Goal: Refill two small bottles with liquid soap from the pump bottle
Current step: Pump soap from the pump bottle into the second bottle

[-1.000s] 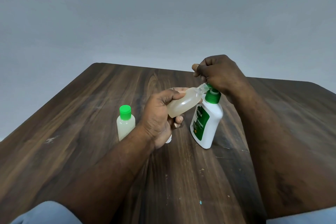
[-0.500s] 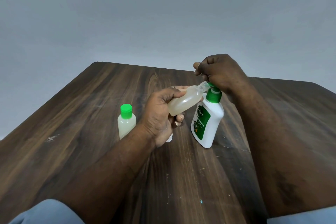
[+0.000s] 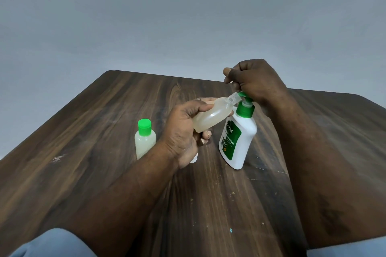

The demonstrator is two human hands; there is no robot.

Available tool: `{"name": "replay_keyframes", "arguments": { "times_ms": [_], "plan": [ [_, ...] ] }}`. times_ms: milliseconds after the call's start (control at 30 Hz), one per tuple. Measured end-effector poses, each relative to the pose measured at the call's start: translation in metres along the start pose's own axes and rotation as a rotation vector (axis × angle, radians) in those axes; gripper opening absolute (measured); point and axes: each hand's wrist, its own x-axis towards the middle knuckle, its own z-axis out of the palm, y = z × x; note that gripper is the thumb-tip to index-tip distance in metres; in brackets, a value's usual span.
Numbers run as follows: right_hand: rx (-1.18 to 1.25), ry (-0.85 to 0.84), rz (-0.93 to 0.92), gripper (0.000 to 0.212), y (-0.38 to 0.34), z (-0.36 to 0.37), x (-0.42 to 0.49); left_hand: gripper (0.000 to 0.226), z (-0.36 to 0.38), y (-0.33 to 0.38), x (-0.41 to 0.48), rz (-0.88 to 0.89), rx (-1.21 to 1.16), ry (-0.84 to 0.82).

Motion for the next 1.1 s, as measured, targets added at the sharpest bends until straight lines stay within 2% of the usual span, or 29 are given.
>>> {"name": "replay_keyframes", "arguments": {
  "times_ms": [667,833,967,1100],
  "plan": [
    [0.079,-0.029,0.05,0.026,-0.0002,-0.0028,0.0005,0.057,-0.0003,-0.0014,0.0005,0.006,-0.009,0.0],
    [0.034,-0.033,0.053,0.026,-0.0005,-0.0027,0.0004,0.06,-0.0014,-0.0027,0.0027,0.004,-0.015,-0.002],
    [0.038,-0.057,0.09,0.018,-0.002,-0.0032,-0.0013,0.062,-0.0021,-0.003,0.0029,0.006,-0.011,-0.004],
    [0.035,-0.049,0.096,0.023,-0.0019,-0.005,-0.0024,0.061,-0.0019,-0.0034,0.0025,0.005,-0.013,0.0]
  ]
}}
